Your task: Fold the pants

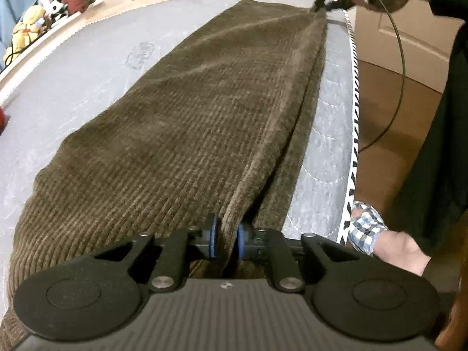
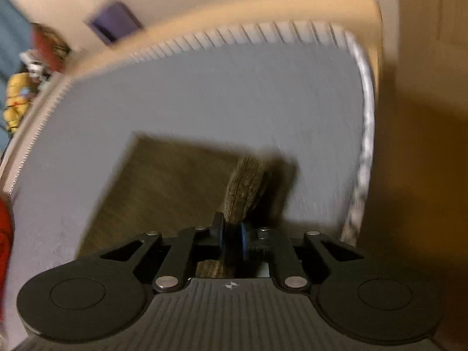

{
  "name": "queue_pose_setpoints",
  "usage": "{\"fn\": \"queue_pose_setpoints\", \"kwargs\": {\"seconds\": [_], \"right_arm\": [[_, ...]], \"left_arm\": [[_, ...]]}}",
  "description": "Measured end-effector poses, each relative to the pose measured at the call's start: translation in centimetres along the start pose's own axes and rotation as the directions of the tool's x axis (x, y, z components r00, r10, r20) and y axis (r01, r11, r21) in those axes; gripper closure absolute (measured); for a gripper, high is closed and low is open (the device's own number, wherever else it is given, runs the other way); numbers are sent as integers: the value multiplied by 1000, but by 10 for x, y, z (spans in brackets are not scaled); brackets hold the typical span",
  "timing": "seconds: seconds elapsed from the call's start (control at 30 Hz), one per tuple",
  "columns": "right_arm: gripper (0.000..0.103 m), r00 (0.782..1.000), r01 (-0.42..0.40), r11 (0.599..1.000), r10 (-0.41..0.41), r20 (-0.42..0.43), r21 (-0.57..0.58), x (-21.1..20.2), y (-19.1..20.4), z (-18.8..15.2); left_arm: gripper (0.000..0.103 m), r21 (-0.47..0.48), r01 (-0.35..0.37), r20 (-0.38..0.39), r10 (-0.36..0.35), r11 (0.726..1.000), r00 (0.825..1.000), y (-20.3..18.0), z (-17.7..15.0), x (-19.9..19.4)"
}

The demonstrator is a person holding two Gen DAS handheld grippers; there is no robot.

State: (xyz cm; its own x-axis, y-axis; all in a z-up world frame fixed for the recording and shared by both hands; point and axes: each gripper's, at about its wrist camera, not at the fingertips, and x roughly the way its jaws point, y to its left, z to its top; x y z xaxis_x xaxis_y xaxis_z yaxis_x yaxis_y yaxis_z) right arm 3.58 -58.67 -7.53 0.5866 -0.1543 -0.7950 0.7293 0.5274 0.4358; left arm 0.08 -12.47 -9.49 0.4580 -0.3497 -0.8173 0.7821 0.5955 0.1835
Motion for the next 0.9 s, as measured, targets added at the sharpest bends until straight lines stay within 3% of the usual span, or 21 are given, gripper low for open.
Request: {"fn": "queue_pose_setpoints", "kwargs": {"seconds": [0.17,0.2,0.27,0.33,0.4,0.47,0.53,0.57,0.63,0.67,0.7,0.8,0.9], "right_arm": [[75,998,-30,999,30,55,11,5,-6,13],[77,998,-28,1000,27,58,10,7,-6,14],[89,998,-23,1000,22,64,16,8,-9,12],[90,990,-71,997,68,127,25,-5,-5,17],[91,972,-105,993,113,204,-50,-12,4,21],[91,972,-40,993,64,226,-111,-12,10,20],[90,990,85,991,-73,117,-100,10,6,17],[91,991,116,989,-109,78,-89,17,1,15],[90,988,125,989,-118,97,-76,10,5,14],[86,985,139,986,-127,119,-97,4,12,14],[76,977,157,979,-136,163,-128,-4,21,13],[68,920,275,940,-197,338,-202,-26,44,5],[68,898,253,945,-149,414,-209,-40,54,1]], "left_arm": [[82,-1,-19,0,19,1000,1000,2,-3,-1],[93,2,-17,1,17,1000,1000,1,-3,-2],[95,-4,-15,19,15,1000,1000,3,-2,-11],[95,-35,28,70,-25,999,997,8,0,-27],[95,-67,91,91,-84,994,992,15,-2,-35],[94,-69,134,50,-130,989,990,15,-7,-29],[88,-14,133,-21,-134,991,991,5,-12,-17],[86,6,120,-12,-120,993,993,3,-12,-18],[57,-26,135,23,-134,991,991,10,-9,-31],[51,-53,149,70,-145,987,987,17,-9,-42],[45,-82,158,120,-148,984,982,27,-9,-53],[47,-223,159,202,-114,962,973,63,-17,-76],[69,-372,57,145,-3,927,989,98,-35,-76]]}}
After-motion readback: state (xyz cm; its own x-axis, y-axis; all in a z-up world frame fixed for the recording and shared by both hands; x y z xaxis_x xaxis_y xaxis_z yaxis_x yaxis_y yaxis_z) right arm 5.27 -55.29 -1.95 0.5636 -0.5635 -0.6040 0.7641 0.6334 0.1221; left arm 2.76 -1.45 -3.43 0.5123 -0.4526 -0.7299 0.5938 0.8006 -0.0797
